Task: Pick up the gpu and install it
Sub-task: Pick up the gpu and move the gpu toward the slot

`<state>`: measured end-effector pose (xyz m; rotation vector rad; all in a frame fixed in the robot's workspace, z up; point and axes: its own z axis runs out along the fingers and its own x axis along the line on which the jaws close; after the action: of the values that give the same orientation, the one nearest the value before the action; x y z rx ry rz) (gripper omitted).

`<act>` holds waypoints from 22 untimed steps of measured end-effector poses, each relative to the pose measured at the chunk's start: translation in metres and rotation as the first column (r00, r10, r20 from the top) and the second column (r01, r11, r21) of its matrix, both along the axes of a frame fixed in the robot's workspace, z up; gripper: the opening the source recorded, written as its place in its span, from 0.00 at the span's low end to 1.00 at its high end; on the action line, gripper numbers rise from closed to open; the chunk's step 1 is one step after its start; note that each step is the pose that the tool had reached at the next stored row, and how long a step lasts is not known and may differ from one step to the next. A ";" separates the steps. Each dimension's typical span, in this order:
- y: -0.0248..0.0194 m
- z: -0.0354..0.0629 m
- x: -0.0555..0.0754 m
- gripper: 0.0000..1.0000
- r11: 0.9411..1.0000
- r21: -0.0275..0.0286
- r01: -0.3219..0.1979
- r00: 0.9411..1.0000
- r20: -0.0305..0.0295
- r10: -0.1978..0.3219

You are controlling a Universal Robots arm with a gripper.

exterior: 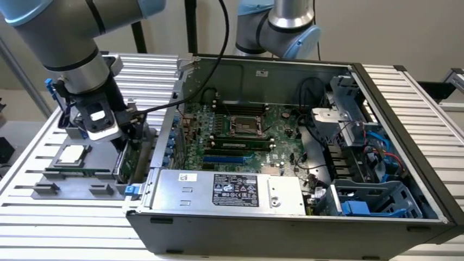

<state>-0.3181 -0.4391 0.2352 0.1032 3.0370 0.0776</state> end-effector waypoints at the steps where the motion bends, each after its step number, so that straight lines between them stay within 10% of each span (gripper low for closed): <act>1: 0.0004 -0.0002 0.000 1.00 1.000 0.000 0.000 1.000 0.000 0.000; 17: 0.0024 -0.0013 0.000 1.00 1.000 0.000 -0.001 1.000 0.000 0.001; 18: 0.0024 -0.0014 0.000 0.00 1.000 0.000 -0.001 1.000 0.000 0.001; 22: 0.0024 -0.0014 0.000 0.00 1.000 0.000 -0.001 1.000 0.000 0.001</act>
<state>-0.3180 -0.4367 0.2339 0.1023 3.0370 0.0772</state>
